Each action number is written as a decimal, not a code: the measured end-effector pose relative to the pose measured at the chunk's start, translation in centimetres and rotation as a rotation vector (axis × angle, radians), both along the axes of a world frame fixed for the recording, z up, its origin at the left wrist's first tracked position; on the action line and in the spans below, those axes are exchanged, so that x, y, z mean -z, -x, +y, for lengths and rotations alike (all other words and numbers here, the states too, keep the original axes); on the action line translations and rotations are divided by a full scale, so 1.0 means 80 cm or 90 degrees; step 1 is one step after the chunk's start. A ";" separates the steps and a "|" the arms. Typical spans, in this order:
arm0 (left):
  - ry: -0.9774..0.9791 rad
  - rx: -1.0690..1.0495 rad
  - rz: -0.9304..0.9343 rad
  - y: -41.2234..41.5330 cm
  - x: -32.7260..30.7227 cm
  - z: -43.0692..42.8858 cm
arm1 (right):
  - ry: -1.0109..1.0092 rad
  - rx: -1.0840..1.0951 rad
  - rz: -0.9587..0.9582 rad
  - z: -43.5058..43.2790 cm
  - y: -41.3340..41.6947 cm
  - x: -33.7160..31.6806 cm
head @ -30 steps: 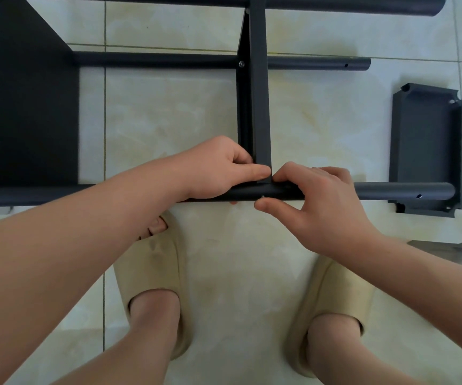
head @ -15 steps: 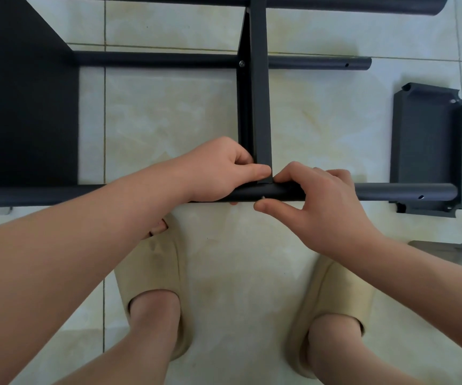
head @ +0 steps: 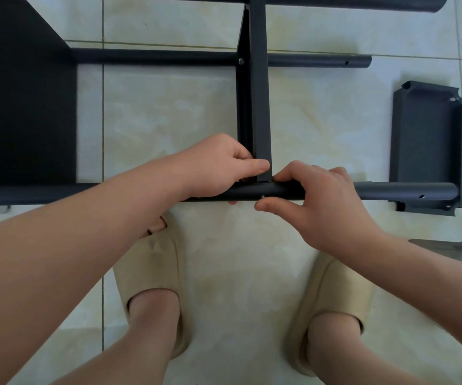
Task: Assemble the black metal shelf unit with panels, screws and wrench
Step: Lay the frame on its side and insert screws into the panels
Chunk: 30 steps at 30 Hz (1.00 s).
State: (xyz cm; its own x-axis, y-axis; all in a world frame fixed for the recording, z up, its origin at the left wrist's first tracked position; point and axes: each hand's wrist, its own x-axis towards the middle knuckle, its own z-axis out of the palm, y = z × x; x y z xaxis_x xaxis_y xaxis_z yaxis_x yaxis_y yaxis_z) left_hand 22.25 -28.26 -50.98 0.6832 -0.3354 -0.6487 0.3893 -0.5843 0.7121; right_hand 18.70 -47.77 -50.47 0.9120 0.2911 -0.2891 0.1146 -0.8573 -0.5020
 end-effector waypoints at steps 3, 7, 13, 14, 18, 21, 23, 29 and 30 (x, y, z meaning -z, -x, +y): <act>-0.001 0.002 0.001 0.000 0.001 0.001 | 0.008 0.008 0.001 0.000 -0.001 -0.001; 0.006 -0.008 0.013 0.000 0.002 0.002 | 0.041 0.001 0.001 0.001 -0.003 -0.004; 0.007 -0.008 0.021 0.002 0.004 0.001 | 0.040 -0.002 0.040 0.001 -0.005 -0.005; 0.003 -0.008 0.019 0.001 0.004 0.001 | 0.038 -0.003 0.038 0.001 -0.005 -0.005; 0.000 -0.017 0.023 0.001 0.003 0.001 | 0.039 0.004 0.037 0.003 -0.003 -0.007; 0.003 -0.026 0.027 0.000 0.002 0.002 | 0.033 0.004 0.027 0.004 -0.002 -0.009; 0.005 -0.038 0.031 0.002 0.002 0.002 | 0.039 -0.003 0.016 0.004 0.000 -0.009; -0.039 -0.057 -0.013 0.001 0.001 -0.003 | 0.024 0.000 -0.012 -0.002 0.005 -0.011; -0.037 -0.058 -0.014 0.000 0.001 -0.005 | 0.023 0.003 -0.016 -0.003 0.004 -0.011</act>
